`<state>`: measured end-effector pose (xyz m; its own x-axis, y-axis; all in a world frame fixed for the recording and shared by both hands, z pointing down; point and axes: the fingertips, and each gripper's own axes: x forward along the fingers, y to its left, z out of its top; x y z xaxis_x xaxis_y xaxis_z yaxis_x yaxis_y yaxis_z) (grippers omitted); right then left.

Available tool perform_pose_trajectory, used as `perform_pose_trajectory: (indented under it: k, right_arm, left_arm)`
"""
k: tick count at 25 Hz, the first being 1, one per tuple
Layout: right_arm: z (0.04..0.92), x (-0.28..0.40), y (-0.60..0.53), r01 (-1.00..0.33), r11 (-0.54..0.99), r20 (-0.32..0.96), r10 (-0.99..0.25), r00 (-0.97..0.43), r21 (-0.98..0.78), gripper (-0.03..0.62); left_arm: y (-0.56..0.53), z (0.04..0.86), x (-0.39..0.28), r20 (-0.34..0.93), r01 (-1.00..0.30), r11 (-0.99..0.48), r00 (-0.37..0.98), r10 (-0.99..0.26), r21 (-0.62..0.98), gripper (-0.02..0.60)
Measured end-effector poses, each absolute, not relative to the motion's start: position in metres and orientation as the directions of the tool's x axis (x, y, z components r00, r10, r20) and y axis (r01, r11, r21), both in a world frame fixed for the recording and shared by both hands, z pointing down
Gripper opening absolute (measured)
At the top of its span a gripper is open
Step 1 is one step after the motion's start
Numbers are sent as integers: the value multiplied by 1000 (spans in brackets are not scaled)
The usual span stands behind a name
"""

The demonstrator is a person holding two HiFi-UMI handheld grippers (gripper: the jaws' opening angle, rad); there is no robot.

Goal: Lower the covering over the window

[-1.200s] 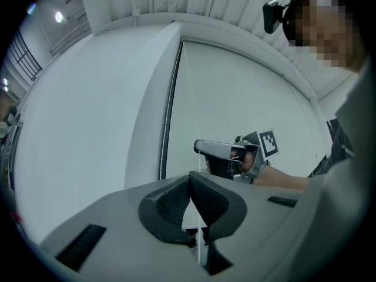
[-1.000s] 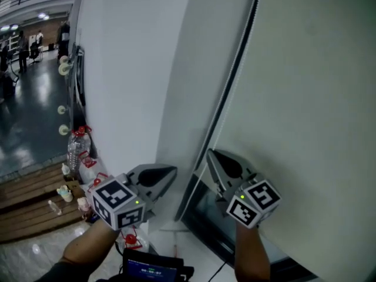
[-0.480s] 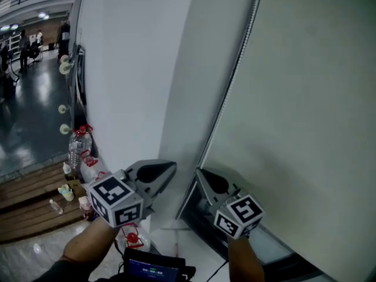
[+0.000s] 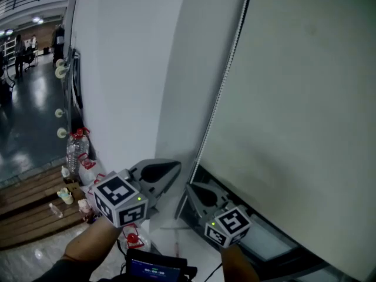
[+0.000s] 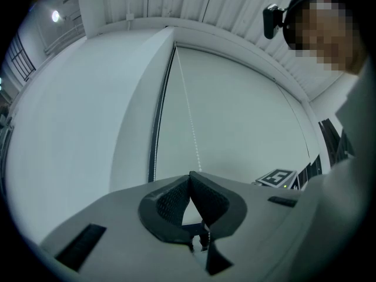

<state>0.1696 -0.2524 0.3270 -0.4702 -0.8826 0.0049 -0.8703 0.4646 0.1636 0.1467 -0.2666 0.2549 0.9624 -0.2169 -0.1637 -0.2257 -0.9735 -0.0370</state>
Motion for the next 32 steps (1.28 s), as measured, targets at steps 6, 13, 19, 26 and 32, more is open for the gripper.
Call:
perform_pose_trajectory:
  k: [6,13,19,26,32]
  right_arm:
    - [347,170,-245,-881,459,13,-887,-461,115,-6]
    - [375,153,-240,-860,491,21,-870,-493,137,-5]
    - [393,142,-236,-860,501,51,-865,-499,94,-5]
    - [406,132,-227,-854,510,52,-860,-508,101,-5]
    - [408,134,-220,-857,504,50,-864,-501,107,-5]
  left_arm:
    - [-257,257,151,-155,-210,-977,967,-201,-44,-2]
    - [-251,259,152,-142,-186,-980,974,-174,-73,27]
    - [-249,257,160,-124,-152,-985,982,-141,-84,106]
    - [-249,249,165,-144,-110,-993,984,-103,-38,106]
    - [-245,231,169,-182,-67,-997,981,-60,-29,104]
